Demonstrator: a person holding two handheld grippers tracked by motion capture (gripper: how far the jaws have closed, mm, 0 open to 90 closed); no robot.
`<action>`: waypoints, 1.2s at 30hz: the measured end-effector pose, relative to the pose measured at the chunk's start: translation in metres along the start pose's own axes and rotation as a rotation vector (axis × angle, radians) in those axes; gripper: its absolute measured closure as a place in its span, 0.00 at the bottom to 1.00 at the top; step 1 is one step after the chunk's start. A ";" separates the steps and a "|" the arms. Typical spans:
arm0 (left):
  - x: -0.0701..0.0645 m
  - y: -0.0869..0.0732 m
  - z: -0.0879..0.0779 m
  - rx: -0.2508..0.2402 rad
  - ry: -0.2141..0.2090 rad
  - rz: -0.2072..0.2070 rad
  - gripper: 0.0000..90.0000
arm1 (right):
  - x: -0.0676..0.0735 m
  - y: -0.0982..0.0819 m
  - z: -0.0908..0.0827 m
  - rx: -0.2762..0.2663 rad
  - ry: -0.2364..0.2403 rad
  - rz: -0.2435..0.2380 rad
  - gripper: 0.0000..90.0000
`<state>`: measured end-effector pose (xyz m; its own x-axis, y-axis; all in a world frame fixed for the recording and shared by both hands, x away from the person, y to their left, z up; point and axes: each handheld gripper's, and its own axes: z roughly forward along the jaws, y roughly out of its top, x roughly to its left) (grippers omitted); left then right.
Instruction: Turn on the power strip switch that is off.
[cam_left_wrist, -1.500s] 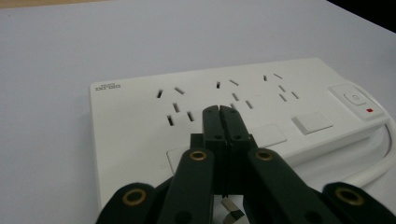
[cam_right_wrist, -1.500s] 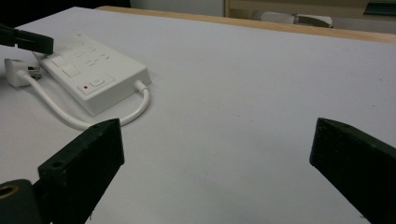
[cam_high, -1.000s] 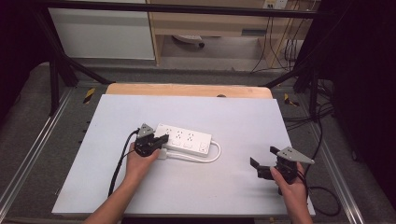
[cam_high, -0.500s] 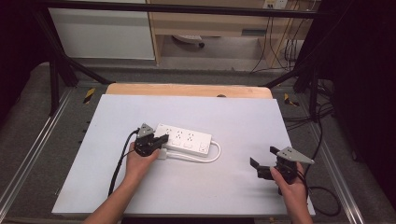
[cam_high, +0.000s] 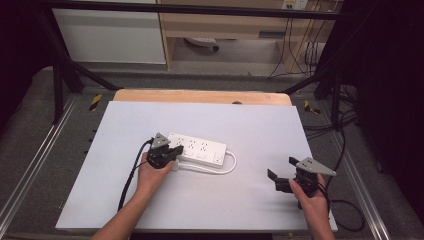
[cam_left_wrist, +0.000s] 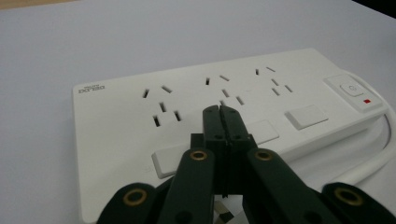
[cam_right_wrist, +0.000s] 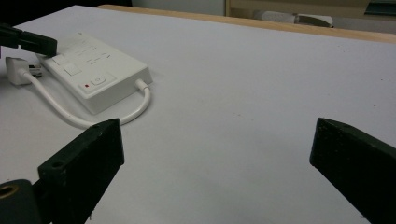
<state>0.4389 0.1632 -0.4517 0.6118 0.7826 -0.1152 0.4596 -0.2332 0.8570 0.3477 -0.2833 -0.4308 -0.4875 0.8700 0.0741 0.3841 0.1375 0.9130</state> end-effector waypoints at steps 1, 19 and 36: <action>0.001 0.000 0.000 -0.005 0.005 -0.008 1.00 | 0.000 0.000 0.000 -0.001 0.000 0.000 0.04; 0.003 0.005 -0.008 -0.054 0.007 -0.028 0.94 | -0.001 0.000 -0.001 -0.004 -0.002 0.001 0.04; 0.003 0.008 -0.014 -0.079 0.004 -0.033 0.75 | -0.001 0.000 0.000 -0.004 0.001 0.000 0.04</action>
<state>0.4356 0.1718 -0.4387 0.5945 0.7914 -0.1425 0.4276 -0.1611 0.8895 0.3481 -0.2841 -0.4305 -0.4884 0.8694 0.0747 0.3812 0.1355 0.9145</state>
